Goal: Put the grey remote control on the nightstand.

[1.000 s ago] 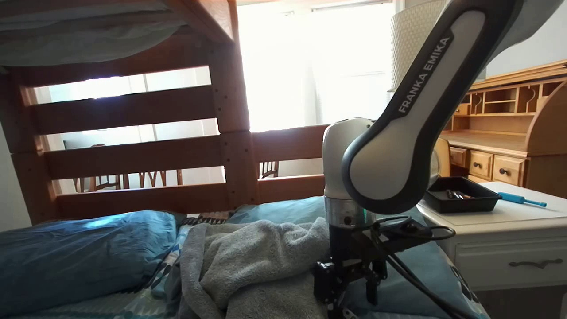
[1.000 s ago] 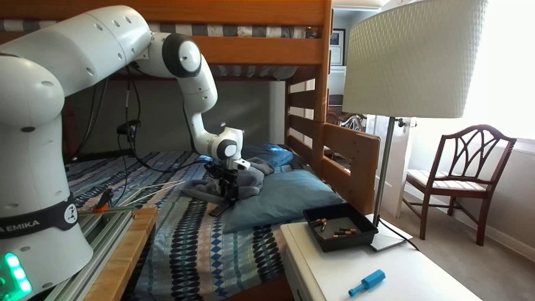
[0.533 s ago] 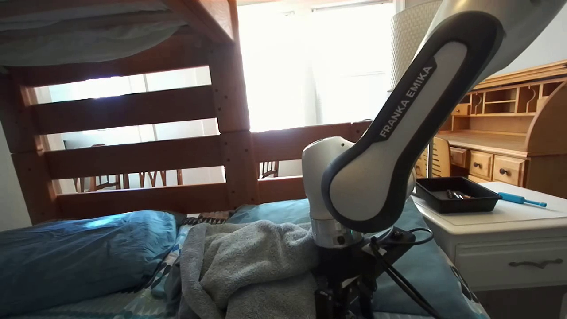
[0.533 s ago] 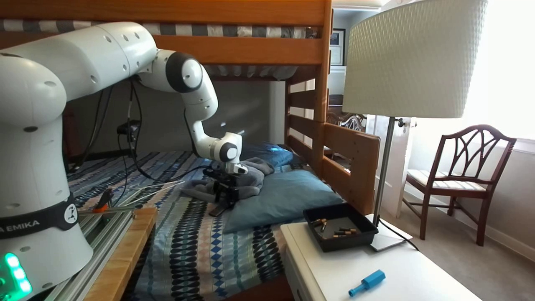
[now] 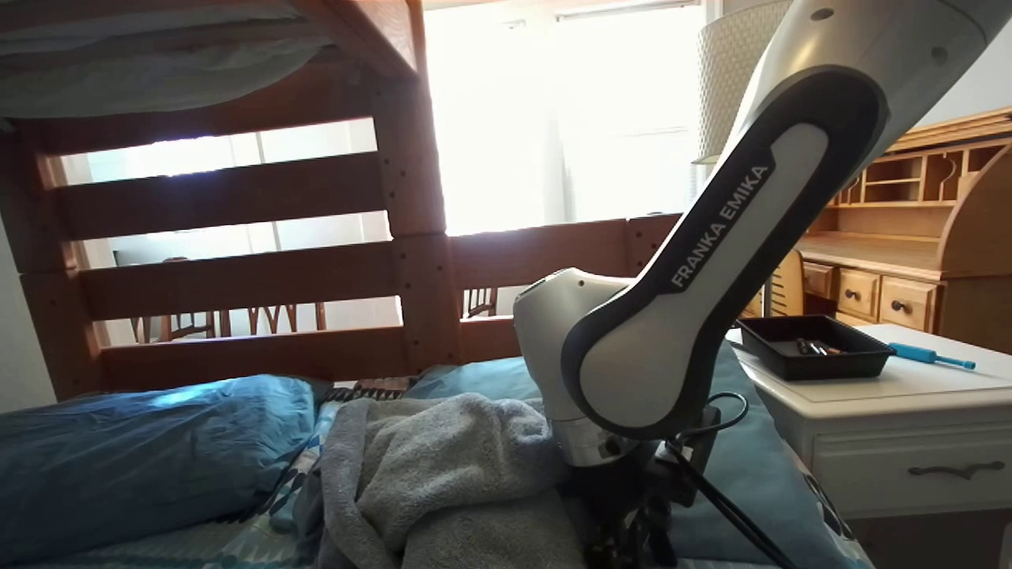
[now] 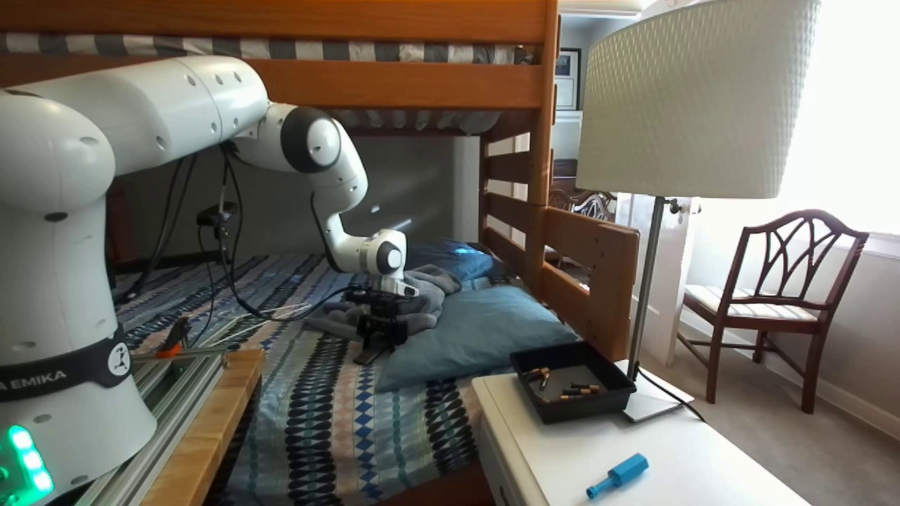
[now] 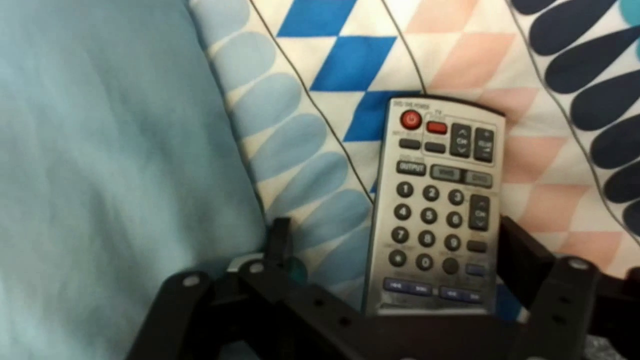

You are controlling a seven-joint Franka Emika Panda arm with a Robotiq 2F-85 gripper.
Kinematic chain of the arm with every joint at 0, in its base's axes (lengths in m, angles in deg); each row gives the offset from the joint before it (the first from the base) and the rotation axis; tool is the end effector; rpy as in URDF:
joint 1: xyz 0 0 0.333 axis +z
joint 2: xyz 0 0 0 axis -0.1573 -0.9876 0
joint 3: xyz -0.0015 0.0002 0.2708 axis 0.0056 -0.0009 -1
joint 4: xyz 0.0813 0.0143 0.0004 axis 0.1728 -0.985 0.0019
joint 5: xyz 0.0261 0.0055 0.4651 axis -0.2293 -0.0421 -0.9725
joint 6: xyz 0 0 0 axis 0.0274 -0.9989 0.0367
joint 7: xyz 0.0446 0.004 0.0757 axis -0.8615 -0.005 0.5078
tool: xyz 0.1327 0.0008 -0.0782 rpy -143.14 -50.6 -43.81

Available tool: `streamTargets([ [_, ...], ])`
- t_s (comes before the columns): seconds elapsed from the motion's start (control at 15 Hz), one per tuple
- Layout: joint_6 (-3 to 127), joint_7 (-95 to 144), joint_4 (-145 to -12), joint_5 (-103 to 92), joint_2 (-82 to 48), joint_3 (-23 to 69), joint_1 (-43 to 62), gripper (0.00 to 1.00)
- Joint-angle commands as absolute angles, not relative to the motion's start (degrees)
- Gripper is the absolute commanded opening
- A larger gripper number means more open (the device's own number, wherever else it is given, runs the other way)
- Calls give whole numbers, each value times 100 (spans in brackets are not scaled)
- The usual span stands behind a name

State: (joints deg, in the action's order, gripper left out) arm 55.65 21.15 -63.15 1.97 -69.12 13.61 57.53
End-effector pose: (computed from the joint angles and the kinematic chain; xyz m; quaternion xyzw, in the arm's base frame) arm 0.3897 0.5192 -0.1493 0.8909 0.4296 -0.1181 0.0880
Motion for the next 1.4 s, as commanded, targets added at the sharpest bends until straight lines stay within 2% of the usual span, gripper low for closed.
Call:
streamTargets([
  [0.0, 5332, 2204, -5600, 365, -7319, 1395, 5882, 100],
  [0.2, 5245, 2186, -5305, 311, -7474, 1392, 5915, 100],
  [0.27, 5409, 2120, -5746, 246, -7219, 1356, 5840, 100],
  [1.0, 5386, 1286, -5756, 90, -7201, 1403, 5910, 100],
  [1.07, 5390, 1152, -5745, 88, -7203, 1412, 5922, 75],
  [1.2, 5375, 1004, -5718, 107, -7217, 1406, 5919, 66],
  [1.33, 5334, 908, -5690, 134, -7230, 1404, 5928, 50],
])
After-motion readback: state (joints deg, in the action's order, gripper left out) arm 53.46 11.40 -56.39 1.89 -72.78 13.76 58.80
